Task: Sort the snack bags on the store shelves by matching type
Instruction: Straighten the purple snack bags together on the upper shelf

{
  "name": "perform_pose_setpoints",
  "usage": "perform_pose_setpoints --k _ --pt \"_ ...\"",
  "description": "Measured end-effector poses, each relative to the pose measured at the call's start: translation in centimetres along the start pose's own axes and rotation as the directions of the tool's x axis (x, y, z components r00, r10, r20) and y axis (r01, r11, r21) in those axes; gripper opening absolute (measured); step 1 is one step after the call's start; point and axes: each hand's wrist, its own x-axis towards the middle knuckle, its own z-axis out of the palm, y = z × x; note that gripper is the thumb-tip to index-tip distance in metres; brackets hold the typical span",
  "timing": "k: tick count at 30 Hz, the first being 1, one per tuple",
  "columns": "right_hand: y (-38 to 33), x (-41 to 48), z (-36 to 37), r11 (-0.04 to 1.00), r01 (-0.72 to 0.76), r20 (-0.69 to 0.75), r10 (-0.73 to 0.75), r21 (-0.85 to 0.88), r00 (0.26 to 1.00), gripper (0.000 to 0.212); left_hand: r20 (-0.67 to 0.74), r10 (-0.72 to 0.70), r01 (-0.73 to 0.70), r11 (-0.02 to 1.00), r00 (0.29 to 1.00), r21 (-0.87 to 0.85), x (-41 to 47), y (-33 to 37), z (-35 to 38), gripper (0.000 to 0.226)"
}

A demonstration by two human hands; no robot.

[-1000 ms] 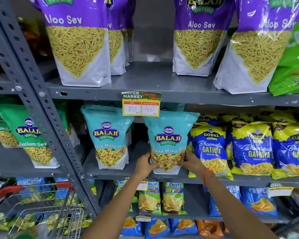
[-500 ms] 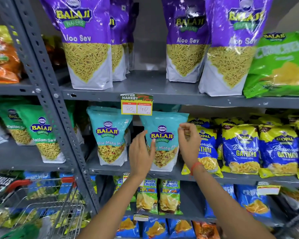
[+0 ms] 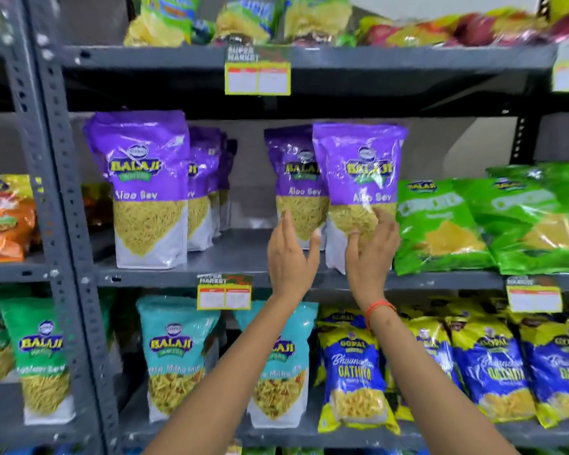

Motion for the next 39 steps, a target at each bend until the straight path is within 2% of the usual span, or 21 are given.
perform_pose_setpoints --k 3,5,8,10,12,15,17,21,26,31,34,39 --pt "2.5 0.5 -0.5 0.990 -0.113 0.058 0.118 -0.090 0.991 0.058 0.250 -0.156 0.198 0.969 0.956 -0.151 0.5 0.5 1.8 0.084" --pt "3.6 0.2 -0.9 0.981 -0.167 0.121 0.178 -0.097 0.977 0.063 0.357 -0.179 0.267 0.939 0.917 -0.215 0.6 0.2 2.9 0.086" --pt "4.0 -0.2 -1.2 0.973 -0.214 0.173 0.226 -0.084 0.959 0.073 0.444 -0.170 0.278 0.942 0.880 -0.190 0.9 0.1 3.7 0.075" --pt "3.9 -0.2 -1.2 0.964 -0.258 0.179 0.266 -0.068 0.947 0.075 0.494 -0.151 0.296 0.927 0.856 -0.230 1.3 0.1 3.9 0.058" --pt "3.9 -0.2 -1.2 0.960 -0.272 0.185 0.280 -0.067 0.942 0.070 0.498 -0.124 0.299 0.910 0.858 -0.289 1.5 0.1 3.5 0.042" --pt "4.2 -0.2 -1.2 0.961 -0.270 0.199 0.277 -0.059 0.940 0.061 0.532 -0.123 0.330 0.890 0.838 -0.313 2.1 -1.1 3.1 0.040" --pt "4.1 -0.3 -1.1 0.962 -0.265 0.230 0.272 -0.059 0.935 0.062 0.553 -0.141 0.356 0.884 0.821 -0.303 2.6 -1.8 2.3 0.042" --pt "3.4 0.0 -0.2 0.948 -0.313 0.348 0.314 -0.059 0.884 0.073 0.606 -0.222 0.450 0.856 0.764 -0.254 3.8 -4.1 0.1 0.024" --pt "2.1 0.0 1.6 0.940 -0.342 0.468 0.306 -0.009 0.829 0.044 0.558 -0.279 0.513 0.797 0.781 -0.320 4.5 -7.7 -1.9 0.062" --pt "2.0 0.1 2.3 0.936 -0.352 0.485 0.302 0.013 0.821 0.042 0.546 -0.249 0.444 0.857 0.800 -0.260 5.0 -7.9 -3.0 0.077" --pt "2.0 0.2 2.3 0.933 -0.360 0.489 0.312 0.005 0.814 0.046 0.540 -0.279 0.442 0.875 0.794 -0.199 5.3 -8.0 -3.2 0.068" --pt "1.7 0.0 2.3 0.923 -0.385 0.470 0.340 -0.001 0.814 0.047 0.535 -0.296 0.450 0.874 0.791 -0.182 5.3 -7.3 -3.6 0.026"
